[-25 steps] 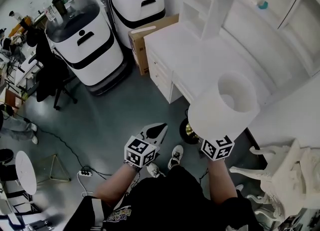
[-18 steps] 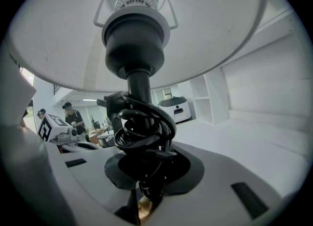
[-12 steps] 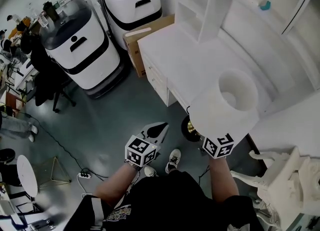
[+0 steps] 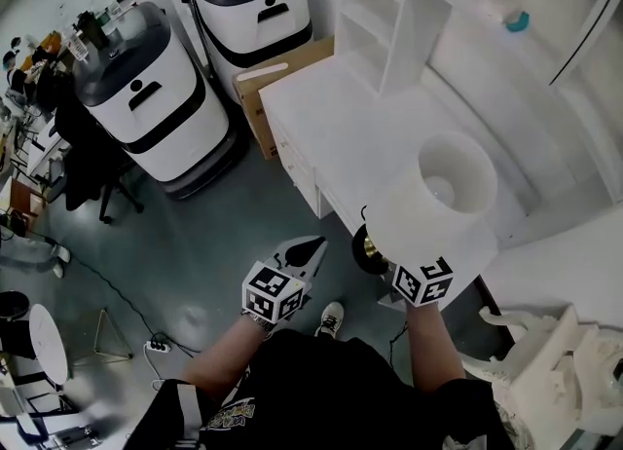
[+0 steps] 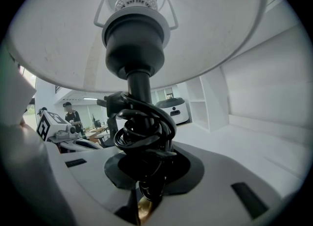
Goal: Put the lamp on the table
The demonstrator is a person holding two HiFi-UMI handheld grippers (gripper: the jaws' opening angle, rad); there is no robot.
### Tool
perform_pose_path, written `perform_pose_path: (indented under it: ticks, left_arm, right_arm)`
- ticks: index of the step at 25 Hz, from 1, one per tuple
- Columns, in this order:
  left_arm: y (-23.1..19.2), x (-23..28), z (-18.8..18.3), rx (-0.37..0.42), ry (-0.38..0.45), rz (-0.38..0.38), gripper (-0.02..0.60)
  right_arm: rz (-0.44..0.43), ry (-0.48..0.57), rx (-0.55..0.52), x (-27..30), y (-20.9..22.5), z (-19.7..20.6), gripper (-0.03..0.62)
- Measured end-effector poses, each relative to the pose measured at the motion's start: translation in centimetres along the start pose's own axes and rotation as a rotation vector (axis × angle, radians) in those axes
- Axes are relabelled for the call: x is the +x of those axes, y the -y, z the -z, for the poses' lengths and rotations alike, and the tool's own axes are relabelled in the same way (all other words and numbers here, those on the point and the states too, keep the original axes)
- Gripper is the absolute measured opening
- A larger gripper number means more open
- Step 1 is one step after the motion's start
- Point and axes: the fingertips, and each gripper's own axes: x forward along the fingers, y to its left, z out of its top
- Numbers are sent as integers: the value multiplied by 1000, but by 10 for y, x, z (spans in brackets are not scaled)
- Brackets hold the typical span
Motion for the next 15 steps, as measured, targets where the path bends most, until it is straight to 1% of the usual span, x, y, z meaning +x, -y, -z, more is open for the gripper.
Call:
perform_pose_path:
  ticks: [9,15]
  left_arm:
    - [-4,19,-19,25,2,28,6]
    - [-25,38,-25,44,-19,87,6]
  right_arm:
    - [21,17,8,13,20,-14,89]
    - [63,25,14,33,31,-16,89]
